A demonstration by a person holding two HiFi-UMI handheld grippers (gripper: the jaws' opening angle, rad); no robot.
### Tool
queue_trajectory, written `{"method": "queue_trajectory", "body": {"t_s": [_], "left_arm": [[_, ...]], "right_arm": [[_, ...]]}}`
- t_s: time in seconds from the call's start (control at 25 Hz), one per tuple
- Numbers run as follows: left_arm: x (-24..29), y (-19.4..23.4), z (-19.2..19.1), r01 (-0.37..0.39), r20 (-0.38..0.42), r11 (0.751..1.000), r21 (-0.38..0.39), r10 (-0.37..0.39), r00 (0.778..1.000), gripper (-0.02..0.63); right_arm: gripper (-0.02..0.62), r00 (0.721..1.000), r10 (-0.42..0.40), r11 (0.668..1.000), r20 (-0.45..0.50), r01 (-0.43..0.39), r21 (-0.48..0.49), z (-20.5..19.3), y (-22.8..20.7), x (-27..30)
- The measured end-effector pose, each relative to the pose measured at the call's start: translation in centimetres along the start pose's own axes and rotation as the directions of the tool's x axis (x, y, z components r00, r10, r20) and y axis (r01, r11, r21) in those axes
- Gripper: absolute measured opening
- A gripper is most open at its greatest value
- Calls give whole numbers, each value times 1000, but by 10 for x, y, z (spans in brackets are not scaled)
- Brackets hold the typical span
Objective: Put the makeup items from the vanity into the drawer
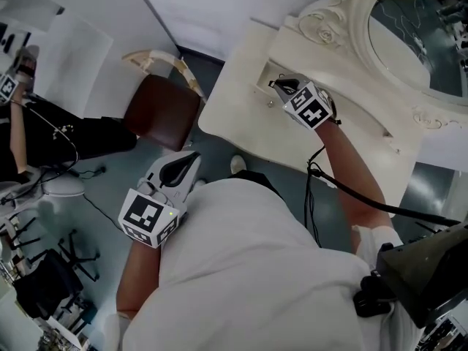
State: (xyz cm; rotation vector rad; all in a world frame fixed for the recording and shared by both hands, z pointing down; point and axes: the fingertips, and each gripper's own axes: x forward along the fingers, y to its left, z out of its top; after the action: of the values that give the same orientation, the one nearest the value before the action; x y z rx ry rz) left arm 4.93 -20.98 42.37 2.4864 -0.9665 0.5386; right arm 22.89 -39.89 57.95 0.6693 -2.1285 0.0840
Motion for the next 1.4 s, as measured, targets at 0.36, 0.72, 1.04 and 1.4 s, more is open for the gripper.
{"method": "queue_trajectory", "body": {"t_s": [0.36, 0.72, 1.04, 1.4], "left_arm": [[-10, 13, -8, -59, -9, 998, -37, 59, 998, 2], [-10, 21, -6, -57, -23, 997, -55, 56, 998, 2], [-13, 28, -11, -49, -32, 997, -64, 47, 998, 2], [-26, 32, -17, -37, -23, 997, -63, 36, 999, 2]], "right_arm": [[14, 995, 64, 998, -70, -65, -11, -11, -7, 39], [14, 985, 108, 994, -135, -108, 10, -21, -6, 59], [15, 979, 122, 993, -165, -121, 14, -26, -4, 68], [33, 982, 96, 995, -164, -93, 27, -27, -2, 68]]}}
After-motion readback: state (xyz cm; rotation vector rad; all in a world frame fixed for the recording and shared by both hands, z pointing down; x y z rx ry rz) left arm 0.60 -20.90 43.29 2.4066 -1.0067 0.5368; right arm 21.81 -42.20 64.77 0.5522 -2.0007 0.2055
